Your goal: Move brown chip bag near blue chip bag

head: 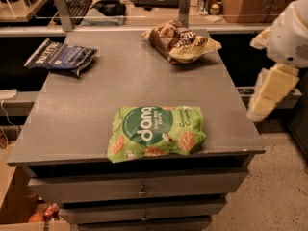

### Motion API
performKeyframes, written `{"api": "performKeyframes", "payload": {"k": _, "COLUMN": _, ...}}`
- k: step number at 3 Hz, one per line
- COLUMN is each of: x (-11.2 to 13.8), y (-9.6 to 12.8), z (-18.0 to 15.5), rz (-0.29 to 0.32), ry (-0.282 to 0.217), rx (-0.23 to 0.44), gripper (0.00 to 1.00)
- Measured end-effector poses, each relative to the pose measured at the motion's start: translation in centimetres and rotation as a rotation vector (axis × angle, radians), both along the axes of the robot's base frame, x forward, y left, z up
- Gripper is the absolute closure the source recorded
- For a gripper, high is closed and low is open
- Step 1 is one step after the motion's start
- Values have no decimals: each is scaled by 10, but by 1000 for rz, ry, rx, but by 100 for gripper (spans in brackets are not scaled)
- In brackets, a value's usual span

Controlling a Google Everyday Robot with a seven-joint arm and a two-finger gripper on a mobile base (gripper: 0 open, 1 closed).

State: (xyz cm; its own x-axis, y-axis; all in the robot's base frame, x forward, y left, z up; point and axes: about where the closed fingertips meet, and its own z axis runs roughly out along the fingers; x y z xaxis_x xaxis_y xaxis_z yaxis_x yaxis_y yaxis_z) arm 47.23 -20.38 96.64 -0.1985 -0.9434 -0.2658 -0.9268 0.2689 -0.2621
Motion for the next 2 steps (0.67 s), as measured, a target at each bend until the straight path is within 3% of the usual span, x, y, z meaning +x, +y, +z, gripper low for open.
{"api": "performKeyframes", "payload": {"k": 2, "x": 138, "y": 49, "z": -31, "rz": 27, "ry": -88, "rx": 141, "gripper": 0}}
